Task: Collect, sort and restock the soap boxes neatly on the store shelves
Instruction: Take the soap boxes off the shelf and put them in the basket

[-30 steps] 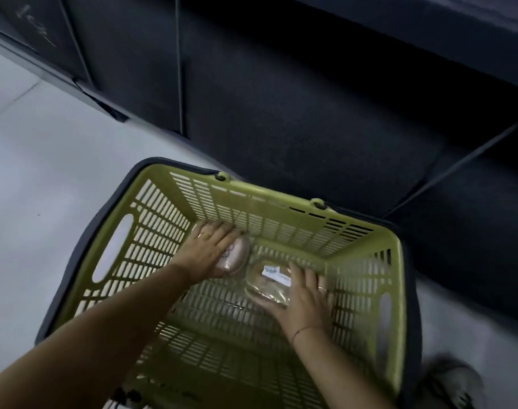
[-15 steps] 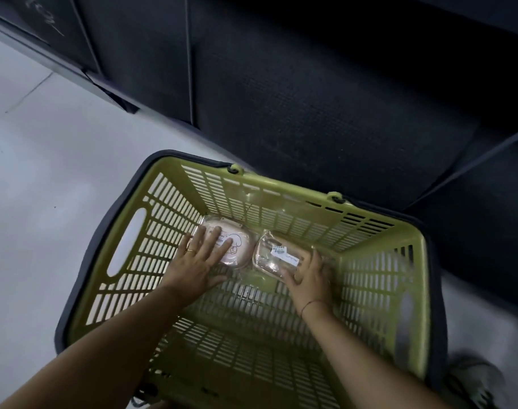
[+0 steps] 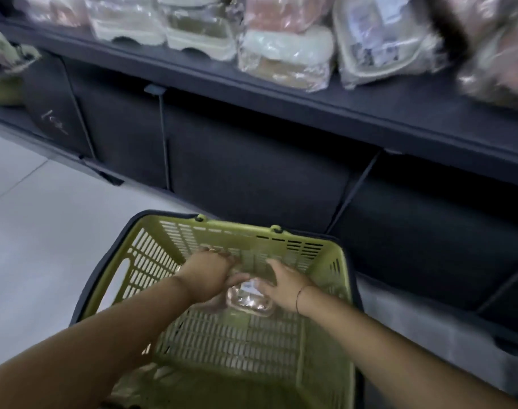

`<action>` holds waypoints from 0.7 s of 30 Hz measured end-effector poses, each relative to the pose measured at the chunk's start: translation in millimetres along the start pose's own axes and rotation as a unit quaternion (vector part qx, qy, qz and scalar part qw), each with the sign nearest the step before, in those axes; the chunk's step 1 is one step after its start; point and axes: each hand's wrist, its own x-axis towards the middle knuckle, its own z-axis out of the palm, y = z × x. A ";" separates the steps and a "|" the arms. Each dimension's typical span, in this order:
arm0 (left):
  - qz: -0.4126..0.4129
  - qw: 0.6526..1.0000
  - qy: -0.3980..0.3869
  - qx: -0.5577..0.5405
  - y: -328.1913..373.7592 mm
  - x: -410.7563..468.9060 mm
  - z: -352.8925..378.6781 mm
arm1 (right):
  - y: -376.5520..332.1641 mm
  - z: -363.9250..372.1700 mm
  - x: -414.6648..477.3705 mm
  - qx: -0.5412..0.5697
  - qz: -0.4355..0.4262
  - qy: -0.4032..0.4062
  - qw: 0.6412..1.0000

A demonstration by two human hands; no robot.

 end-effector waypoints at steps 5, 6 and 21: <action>0.204 0.925 0.316 -0.048 85.8 21.1 -117.9 | 11.8 -146.2 -112.6 -0.037 -0.156 0.136 0.978; 0.227 0.906 0.352 -0.064 106.8 24.9 -142.7 | 22.6 -172.4 -135.3 -0.028 -0.165 0.181 0.969; 0.210 0.937 0.265 -0.091 377.6 171.7 -319.9 | 291.4 -417.2 -210.3 0.020 0.162 0.575 0.802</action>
